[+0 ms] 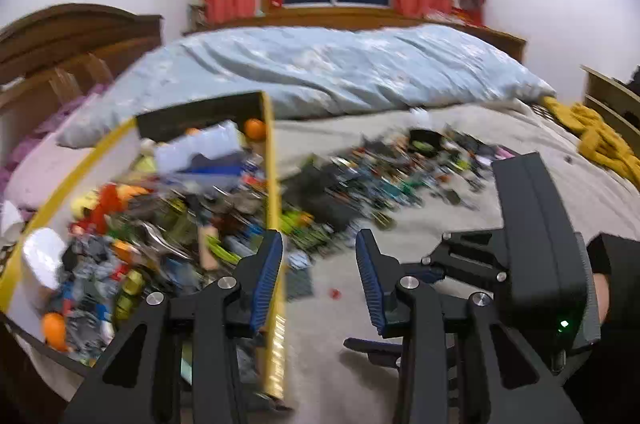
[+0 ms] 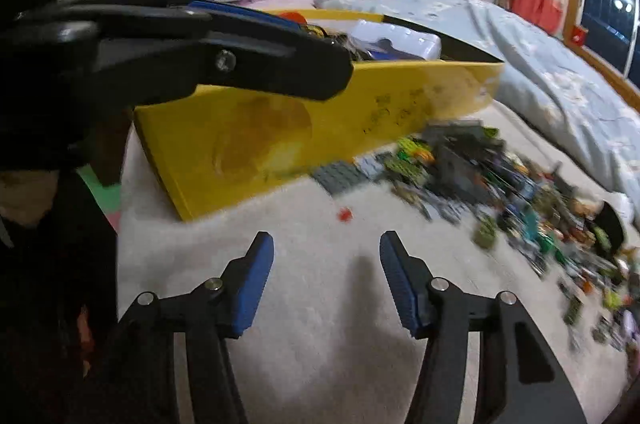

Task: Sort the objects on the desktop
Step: 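Withdraw both tools from the box toward the pieces on the blanket, then close the right tool on a small red round piece while the left tool grips a dark grey plate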

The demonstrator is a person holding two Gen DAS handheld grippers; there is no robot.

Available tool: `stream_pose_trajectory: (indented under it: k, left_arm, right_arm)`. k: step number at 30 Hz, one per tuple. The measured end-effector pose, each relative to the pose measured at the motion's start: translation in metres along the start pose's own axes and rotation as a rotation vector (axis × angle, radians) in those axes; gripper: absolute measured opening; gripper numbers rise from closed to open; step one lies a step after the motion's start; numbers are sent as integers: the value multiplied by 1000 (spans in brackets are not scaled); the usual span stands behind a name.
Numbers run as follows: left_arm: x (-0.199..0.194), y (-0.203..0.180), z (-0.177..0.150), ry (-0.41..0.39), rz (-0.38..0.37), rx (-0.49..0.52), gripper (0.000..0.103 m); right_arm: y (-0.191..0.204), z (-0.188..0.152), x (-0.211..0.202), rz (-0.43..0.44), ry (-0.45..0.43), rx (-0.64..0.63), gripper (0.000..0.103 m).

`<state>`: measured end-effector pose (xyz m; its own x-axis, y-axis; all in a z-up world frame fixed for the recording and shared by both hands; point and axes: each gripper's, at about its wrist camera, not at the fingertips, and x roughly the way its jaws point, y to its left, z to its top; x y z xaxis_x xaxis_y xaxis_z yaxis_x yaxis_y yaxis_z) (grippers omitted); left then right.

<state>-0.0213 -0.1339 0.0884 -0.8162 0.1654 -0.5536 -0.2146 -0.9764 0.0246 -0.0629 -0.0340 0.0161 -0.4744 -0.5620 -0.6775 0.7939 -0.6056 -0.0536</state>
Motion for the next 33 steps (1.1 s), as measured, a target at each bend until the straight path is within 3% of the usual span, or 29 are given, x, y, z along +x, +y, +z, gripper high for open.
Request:
stream_pose_trajectory:
  k: [2,3,4,7,11,13,15,17,19,20,23,27,31,33]
  left_arm:
    - [7,8,3,12,9,-34,38]
    - [12,12,4,31,-1,-53,38]
    - [14,13,5,39,-11,-66,38]
    - [20,12,11,36,-40,-90,38]
    - [25,-2,18,65,-73,-3,38]
    - [30,-16,17,123,-95,157,38]
    - [41,-28,13,211,-64,304,38]
    - [54,-48,0,335,-9,567,38]
    - [64,-70,-22,453,63,903,40]
    - [67,-76,-28,506,63,994,41]
    - [84,-84,-34,692,6,1159,43]
    - [117,-88,-50,875,26,1391,44]
    - [140,-92,-46,1016,-46,1447,48]
    - [148,-91,-39,1033,-92,1469,64]
  right_arm:
    - [-10,8,14,6,22,40,55]
    - [-15,11,20,18,26,59,45]
    - [-22,11,29,50,52,89,27]
    - [-31,10,39,77,92,142,6]
    - [-51,1,24,78,70,250,6]
    - [-70,-16,-1,37,64,353,6]
    - [-88,-40,-35,-36,43,419,6]
    - [-102,-60,-63,-80,26,469,6]
    - [-115,-74,-93,-102,-11,535,6]
    - [-119,-77,-101,-110,-25,549,6]
    - [-117,-81,-125,-147,-38,526,6]
    - [-109,-77,-139,-139,-50,483,6]
    - [-107,-79,-156,-115,-79,461,6]
    - [-108,-81,-160,-105,-80,460,6]
